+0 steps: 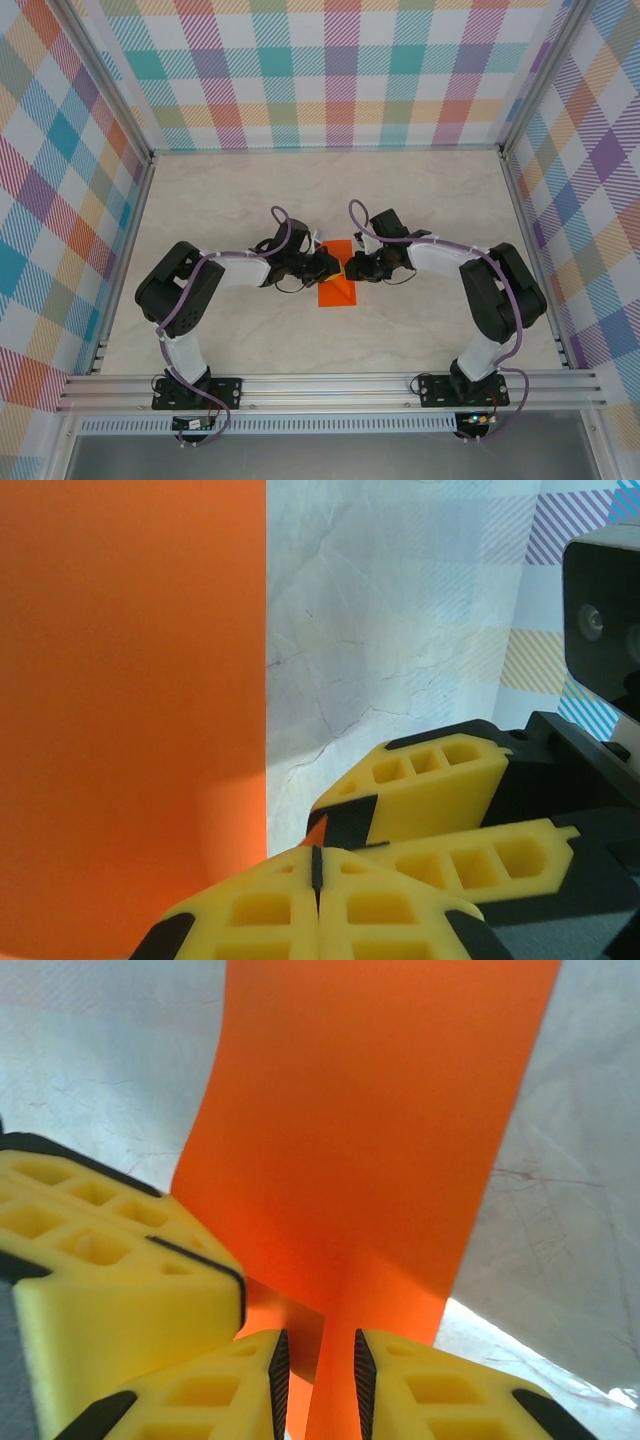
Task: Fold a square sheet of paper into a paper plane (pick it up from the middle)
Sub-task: Fold the triangle a second time at the center of the table.
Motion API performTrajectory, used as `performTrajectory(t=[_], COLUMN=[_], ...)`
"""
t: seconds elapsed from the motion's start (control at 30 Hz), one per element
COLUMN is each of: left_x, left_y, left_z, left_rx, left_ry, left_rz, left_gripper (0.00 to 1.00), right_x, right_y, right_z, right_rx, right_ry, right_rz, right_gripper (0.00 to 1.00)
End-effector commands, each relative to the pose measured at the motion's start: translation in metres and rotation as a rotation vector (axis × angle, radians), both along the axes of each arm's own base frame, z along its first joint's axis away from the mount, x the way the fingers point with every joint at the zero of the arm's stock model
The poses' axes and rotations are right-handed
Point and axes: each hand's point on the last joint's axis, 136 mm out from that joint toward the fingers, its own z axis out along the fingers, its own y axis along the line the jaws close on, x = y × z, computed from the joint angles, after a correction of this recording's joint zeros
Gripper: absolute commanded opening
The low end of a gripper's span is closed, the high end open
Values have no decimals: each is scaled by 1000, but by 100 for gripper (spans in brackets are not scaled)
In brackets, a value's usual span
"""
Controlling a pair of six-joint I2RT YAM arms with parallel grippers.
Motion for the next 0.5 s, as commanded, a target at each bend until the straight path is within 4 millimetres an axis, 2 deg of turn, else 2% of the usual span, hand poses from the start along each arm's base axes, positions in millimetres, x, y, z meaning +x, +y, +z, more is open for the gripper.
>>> performTrajectory(t=[0.0, 0.23, 0.47], left_x=[-3, -5, -5], left_y=[-1, 0, 1], left_z=[-6, -10, -11], left_rx=[20, 30, 31], left_ry=[-1, 3, 0], left_rz=[-13, -12, -9], left_gripper=[5, 2, 2], right_x=[1, -4, -8], right_y=[11, 14, 16], right_z=[18, 23, 20], right_rx=[84, 146, 163], right_ry=[-23, 5, 27], right_rz=[40, 50, 62], right_gripper=[27, 27, 22])
